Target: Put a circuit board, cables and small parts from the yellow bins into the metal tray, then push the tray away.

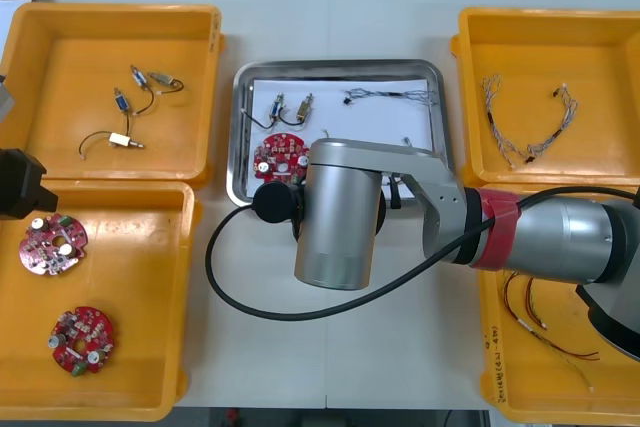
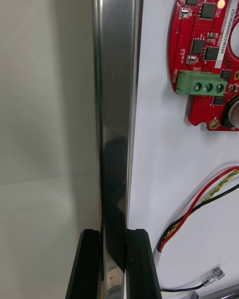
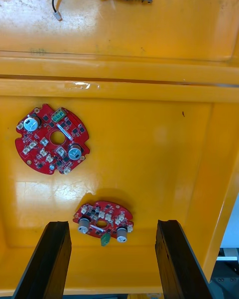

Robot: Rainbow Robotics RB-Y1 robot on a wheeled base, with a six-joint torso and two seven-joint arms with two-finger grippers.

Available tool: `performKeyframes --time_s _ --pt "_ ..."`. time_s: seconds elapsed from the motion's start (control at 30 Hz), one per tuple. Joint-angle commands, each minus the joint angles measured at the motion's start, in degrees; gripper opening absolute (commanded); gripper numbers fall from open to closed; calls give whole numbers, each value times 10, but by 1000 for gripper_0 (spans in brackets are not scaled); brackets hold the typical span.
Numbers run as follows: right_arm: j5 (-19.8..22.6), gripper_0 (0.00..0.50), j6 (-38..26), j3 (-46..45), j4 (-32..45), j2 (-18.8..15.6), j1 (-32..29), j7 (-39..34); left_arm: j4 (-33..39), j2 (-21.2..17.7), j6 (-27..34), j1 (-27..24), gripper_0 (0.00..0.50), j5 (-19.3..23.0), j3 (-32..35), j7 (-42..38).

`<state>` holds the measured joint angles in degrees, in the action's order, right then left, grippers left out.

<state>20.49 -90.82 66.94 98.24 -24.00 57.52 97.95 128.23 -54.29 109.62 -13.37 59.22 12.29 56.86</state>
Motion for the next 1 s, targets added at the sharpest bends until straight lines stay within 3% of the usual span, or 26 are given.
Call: performKeyframes --time_s 0.03,1.0 --pt "4 0 7 -19 -6 15 38 -15 9 -25 4 12 500 -2 19 46" --pt "4 0 69 -33 -100 14 101 -3 9 -25 4 12 500 -2 19 46"
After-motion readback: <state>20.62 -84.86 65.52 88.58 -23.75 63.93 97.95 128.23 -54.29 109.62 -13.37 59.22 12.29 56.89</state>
